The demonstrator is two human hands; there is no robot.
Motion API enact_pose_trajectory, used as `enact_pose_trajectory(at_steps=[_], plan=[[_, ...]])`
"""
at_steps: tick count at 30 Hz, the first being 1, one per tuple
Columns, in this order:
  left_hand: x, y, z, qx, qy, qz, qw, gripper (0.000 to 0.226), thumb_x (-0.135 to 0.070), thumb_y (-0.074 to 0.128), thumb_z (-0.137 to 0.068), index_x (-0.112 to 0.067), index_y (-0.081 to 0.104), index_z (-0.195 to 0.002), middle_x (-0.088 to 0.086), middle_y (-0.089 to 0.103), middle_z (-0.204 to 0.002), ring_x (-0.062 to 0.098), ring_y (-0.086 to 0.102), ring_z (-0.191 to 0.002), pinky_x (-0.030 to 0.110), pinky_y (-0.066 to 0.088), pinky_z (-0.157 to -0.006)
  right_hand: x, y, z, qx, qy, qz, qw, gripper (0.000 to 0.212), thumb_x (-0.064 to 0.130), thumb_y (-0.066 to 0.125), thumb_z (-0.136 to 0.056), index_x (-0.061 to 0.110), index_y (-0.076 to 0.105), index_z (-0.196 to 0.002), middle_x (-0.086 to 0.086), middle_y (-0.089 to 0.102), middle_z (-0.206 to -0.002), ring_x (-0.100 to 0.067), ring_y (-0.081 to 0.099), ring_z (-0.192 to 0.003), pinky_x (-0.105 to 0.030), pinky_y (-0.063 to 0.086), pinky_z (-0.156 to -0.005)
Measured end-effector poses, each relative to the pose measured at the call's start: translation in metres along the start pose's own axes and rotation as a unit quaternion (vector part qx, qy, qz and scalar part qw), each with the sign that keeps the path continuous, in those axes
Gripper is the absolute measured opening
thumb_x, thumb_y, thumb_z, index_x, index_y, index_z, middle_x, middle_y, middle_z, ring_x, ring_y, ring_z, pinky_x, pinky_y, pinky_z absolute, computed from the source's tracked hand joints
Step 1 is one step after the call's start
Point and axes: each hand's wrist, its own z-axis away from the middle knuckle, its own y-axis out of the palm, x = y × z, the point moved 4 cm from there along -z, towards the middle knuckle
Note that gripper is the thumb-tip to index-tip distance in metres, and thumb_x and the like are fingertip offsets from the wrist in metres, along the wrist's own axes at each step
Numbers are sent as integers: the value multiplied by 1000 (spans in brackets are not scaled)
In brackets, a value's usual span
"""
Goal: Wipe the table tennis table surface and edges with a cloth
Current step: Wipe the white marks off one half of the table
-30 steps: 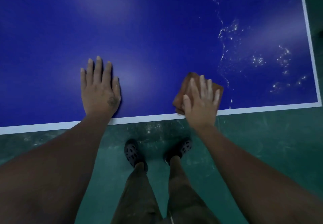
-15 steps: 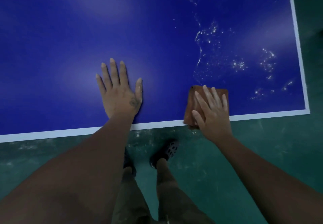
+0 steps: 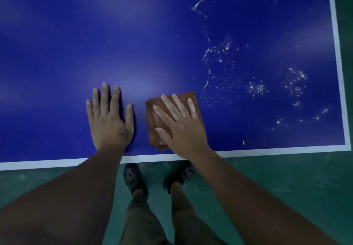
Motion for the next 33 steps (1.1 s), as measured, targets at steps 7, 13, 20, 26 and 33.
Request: enact_pose_trajectory(at_steps=[7, 13, 20, 26, 33], plan=[[-2, 0, -1, 13, -12, -11, 1000, 73, -64, 28, -111, -26, 26, -174, 0, 13, -184, 24, 1, -171, 51, 3, -138, -116, -36, 69, 10, 126, 58, 990, 63, 58, 35, -112, 29, 34, -168, 2, 12, -181, -25, 8, -167, -66, 16, -129], [-2, -2, -1, 5, -10, -7, 1000, 71, -62, 31, -112, -26, 28, -173, 0, 14, -184, 24, 2, -171, 51, 3, -138, -94, -31, 61, 18, 146, 65, 987, 64, 55, 32, -113, 24, 31, -169, -6, 10, -181, -31, 6, -167, -69, 9, -130], [-4, -4, -2, -27, 3, 5, 1000, 66, -54, 40, -113, -21, 37, -171, 6, 23, -182, 30, 11, -170, 56, 10, -137, -2, -5, -53, 2, 24, 17, 1000, 61, 54, 37, -112, 28, 37, -167, -3, 18, -180, -28, 11, -167, -63, 7, -132], [-4, -3, -1, -18, -2, -1, 1000, 66, -53, 39, -113, -22, 35, -171, 5, 21, -182, 29, 9, -170, 55, 9, -137, -60, -16, -37, -16, 8, 41, 999, 61, 58, 37, -112, 31, 36, -167, 2, 16, -180, -24, 9, -167, -62, 11, -132], [-5, -5, -3, -15, -3, 1, 1000, 67, -52, 40, -112, -20, 34, -171, 6, 21, -182, 30, 8, -170, 55, 9, -137, -128, -40, 21, -26, 259, 77, 962, 63, 57, 26, -114, 25, 31, -169, -5, 17, -180, -31, 10, -167, -69, 12, -129]])
